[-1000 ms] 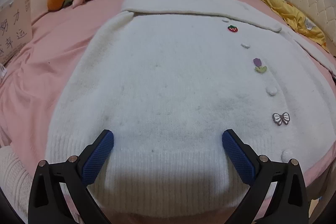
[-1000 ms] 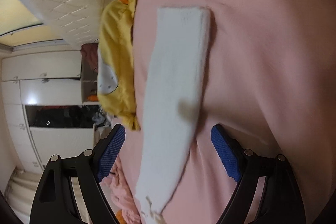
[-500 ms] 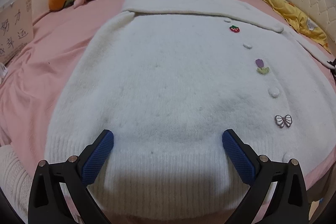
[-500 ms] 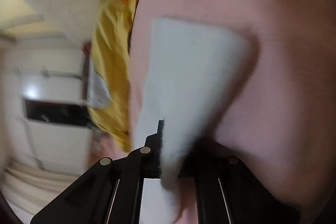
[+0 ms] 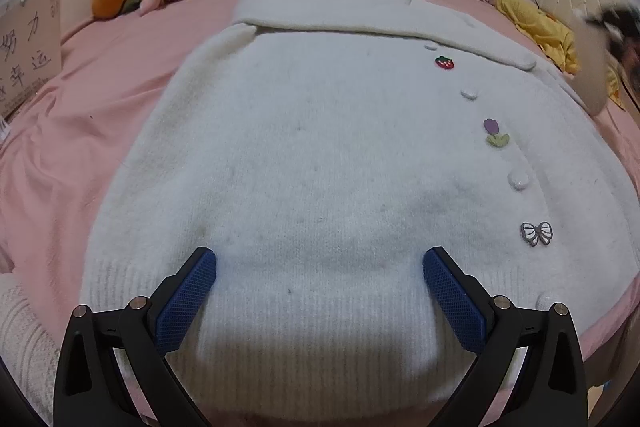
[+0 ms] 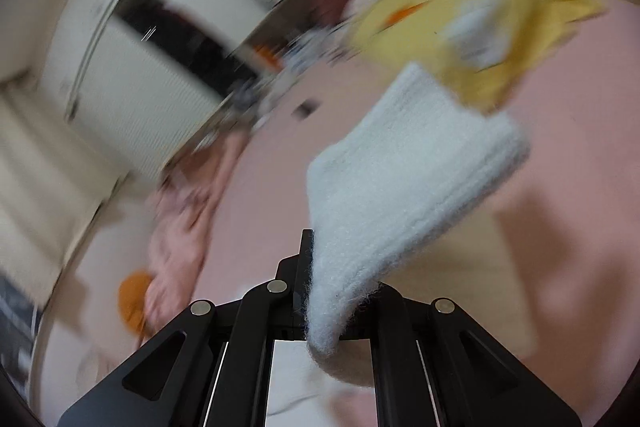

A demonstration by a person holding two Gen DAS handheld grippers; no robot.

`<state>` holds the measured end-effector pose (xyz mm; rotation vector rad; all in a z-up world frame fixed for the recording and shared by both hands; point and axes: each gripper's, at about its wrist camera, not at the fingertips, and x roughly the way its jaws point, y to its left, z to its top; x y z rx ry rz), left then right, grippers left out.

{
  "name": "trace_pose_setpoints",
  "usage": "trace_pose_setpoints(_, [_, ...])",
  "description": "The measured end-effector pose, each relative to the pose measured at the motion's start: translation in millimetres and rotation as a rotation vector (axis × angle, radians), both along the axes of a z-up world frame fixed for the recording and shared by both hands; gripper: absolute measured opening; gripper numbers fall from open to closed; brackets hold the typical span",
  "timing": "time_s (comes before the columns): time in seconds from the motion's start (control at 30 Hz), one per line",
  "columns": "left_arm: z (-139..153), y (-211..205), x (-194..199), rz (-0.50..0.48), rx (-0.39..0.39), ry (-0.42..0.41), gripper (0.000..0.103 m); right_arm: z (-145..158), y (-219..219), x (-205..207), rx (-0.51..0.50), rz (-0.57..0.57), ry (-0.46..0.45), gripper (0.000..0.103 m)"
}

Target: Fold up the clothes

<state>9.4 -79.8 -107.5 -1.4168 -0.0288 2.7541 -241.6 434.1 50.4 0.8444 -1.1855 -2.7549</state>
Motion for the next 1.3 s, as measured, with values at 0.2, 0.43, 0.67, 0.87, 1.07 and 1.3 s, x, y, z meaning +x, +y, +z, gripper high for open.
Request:
trace_pose_setpoints(0.2, [0.7, -3.9, -0.6, -0.012, 0.026, 0.005, 0.103, 24.6, -181.4, -67.5, 0.164, 0.222, -0.009, 0.006])
trace_pose_setpoints(0.43, [1.3, -8.5, -2.1, -0.03, 0.063, 0.005, 0.103, -22.6, -377.7, -95.3, 0.327, 0.479, -0.1, 0.006])
trace_pose_setpoints(0.67, [1.6, -8.9, -2.6, -0.031, 0.079, 0.008, 0.103, -107.4, -457.1, -77.8, 0.474, 0.601, -0.257, 0.006])
trace_pose_setpoints(0.87, [1.6, -9.9, -2.9, -0.031, 0.09, 0.008, 0.103, -121.8, -500.2, -70.5, 0.823, 0.758, -0.295, 0.032])
trace_pose_setpoints(1.07, [1.1, -9.1, -2.0, -0.031, 0.09, 0.009, 0.103, -96.6, -550.6, -28.5, 1.089, 0.864, -0.092, 0.039])
trace_pose_setpoints(1.3, [1.4, -9.3, -3.2, -0.03, 0.089, 0.01, 0.103, -33.8, -500.6, -20.9, 0.757, 0.792, 0.096, 0.075])
